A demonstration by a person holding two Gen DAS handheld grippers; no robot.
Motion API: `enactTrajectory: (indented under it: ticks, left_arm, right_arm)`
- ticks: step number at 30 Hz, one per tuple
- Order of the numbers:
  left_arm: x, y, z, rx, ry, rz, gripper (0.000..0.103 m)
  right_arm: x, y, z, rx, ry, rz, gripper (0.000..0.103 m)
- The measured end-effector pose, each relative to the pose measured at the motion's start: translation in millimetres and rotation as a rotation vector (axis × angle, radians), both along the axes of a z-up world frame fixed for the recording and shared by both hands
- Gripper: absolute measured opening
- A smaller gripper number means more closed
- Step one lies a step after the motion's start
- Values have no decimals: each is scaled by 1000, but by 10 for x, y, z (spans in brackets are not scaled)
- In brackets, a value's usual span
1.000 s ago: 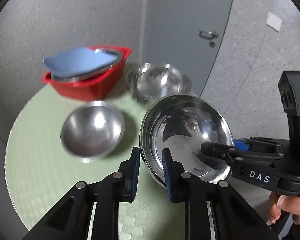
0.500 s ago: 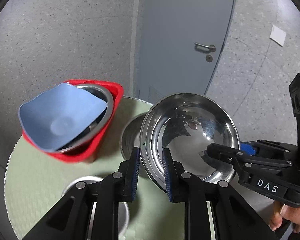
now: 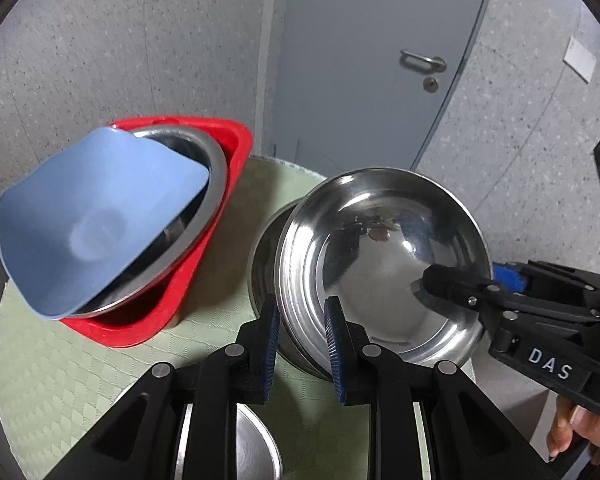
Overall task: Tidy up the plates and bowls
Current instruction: 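Lower the shallow steel bowl onto the fluted steel bowl and open the right tool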
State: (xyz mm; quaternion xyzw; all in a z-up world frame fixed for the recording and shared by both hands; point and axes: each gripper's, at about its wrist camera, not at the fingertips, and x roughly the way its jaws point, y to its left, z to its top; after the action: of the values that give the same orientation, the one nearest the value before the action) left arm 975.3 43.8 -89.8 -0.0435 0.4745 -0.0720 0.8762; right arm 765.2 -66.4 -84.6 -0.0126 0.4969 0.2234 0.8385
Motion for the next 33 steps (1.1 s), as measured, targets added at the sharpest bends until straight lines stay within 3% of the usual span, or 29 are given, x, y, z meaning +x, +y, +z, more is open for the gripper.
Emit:
enactTrajectory:
  ticks: [10, 13, 20, 28, 33]
  left_arm:
    - [237, -85, -130, -1, 42, -9, 20]
    - [257, -80, -116, -17, 34, 3, 27]
    - [281, -151, -122, 0, 20, 16, 27]
    - [76, -178, -48, -2, -8, 17, 49]
    - [-117, -153, 48, -10, -35, 32, 53]
  right_arm:
    - [47, 63, -64, -43, -12, -16, 29]
    - [63, 42, -65, -44, -15, -23, 30]
    - [47, 15, -101, -41, -9, -22, 33]
    - [-38, -61, -82, 9, -20, -27, 43]
    - [-132, -117, 17, 32, -47, -42, 47]
